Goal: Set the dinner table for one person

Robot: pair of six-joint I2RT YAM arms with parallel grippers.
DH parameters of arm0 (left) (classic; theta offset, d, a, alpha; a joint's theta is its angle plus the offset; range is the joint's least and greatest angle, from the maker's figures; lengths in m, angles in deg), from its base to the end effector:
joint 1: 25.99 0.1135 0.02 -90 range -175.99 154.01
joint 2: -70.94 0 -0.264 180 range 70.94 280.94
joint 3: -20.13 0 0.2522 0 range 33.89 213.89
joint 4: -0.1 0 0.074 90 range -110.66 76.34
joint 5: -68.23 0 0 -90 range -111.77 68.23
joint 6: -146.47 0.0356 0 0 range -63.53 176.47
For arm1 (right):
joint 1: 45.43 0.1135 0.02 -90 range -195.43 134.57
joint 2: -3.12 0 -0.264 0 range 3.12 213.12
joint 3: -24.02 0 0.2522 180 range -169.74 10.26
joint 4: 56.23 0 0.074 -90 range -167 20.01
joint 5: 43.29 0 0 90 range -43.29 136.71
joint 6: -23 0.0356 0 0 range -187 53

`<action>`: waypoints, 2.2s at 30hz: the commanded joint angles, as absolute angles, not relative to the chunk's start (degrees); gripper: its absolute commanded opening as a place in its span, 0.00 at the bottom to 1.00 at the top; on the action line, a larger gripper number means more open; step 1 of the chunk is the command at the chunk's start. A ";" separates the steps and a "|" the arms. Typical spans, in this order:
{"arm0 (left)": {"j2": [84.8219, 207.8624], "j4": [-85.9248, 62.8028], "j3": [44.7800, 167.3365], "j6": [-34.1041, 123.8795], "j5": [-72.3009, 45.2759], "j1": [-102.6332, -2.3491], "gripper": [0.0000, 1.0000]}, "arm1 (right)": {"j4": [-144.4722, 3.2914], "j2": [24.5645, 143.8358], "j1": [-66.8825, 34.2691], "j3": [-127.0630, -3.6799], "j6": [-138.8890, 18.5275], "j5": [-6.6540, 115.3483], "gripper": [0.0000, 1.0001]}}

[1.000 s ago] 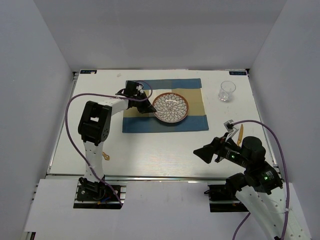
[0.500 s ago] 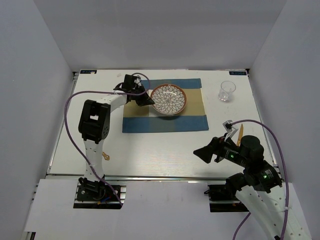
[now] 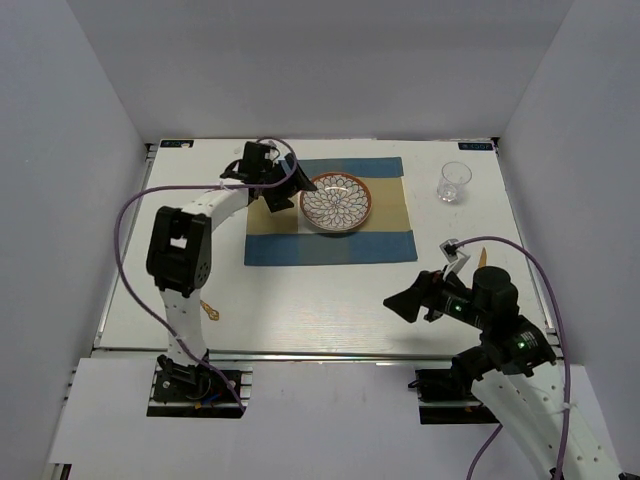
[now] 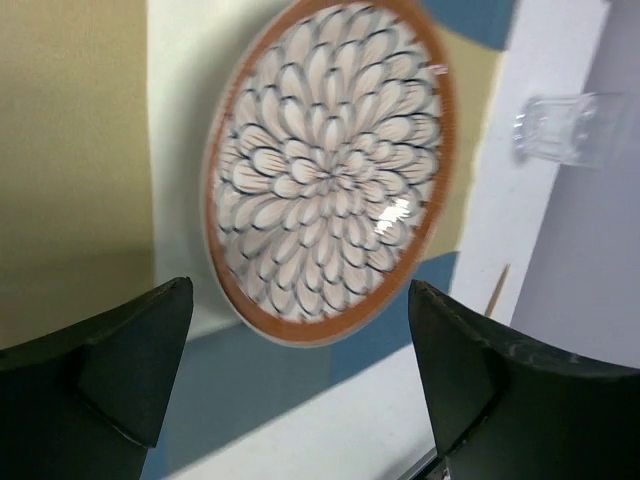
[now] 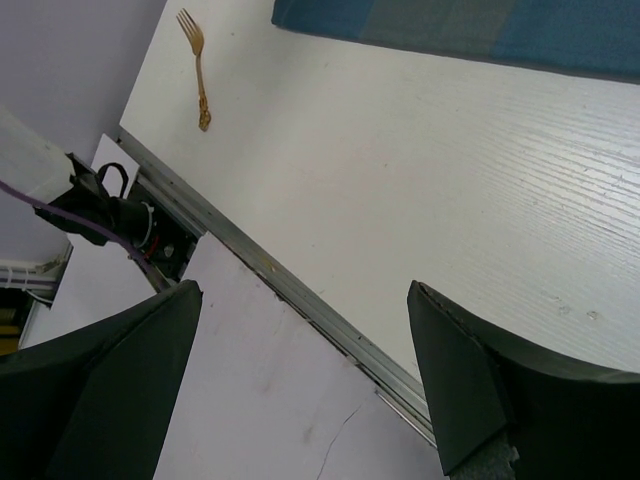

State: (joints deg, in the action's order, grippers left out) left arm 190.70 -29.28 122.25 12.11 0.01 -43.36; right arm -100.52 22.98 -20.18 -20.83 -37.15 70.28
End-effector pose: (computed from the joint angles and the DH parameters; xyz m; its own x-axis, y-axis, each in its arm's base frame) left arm 0.4392 -0.1512 0.1879 -0.8618 -0.4107 -0.2976 -0.1174 0.7324 -0.6707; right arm 0.0852 0.0559 0.2745 -0.6238 0.2102 -0.7528 -0.4864 0.6496 0.5844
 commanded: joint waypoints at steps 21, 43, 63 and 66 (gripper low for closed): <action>135.46 -60.17 89.97 30.36 -24.84 -44.10 0.98 | -95.57 86.07 -27.06 -57.71 -41.68 31.77 0.89; 135.54 -56.03 85.57 30.71 -19.75 -42.60 0.98 | -96.46 123.09 -37.44 -94.41 -61.63 19.81 0.86; 137.03 -55.77 85.66 31.24 -18.70 -42.60 0.98 | -94.61 131.36 -39.99 -100.39 -64.27 23.25 0.22; 137.03 -55.59 85.57 31.42 -18.35 -42.60 0.98 | -93.82 128.99 -39.20 -100.30 -64.27 21.66 0.00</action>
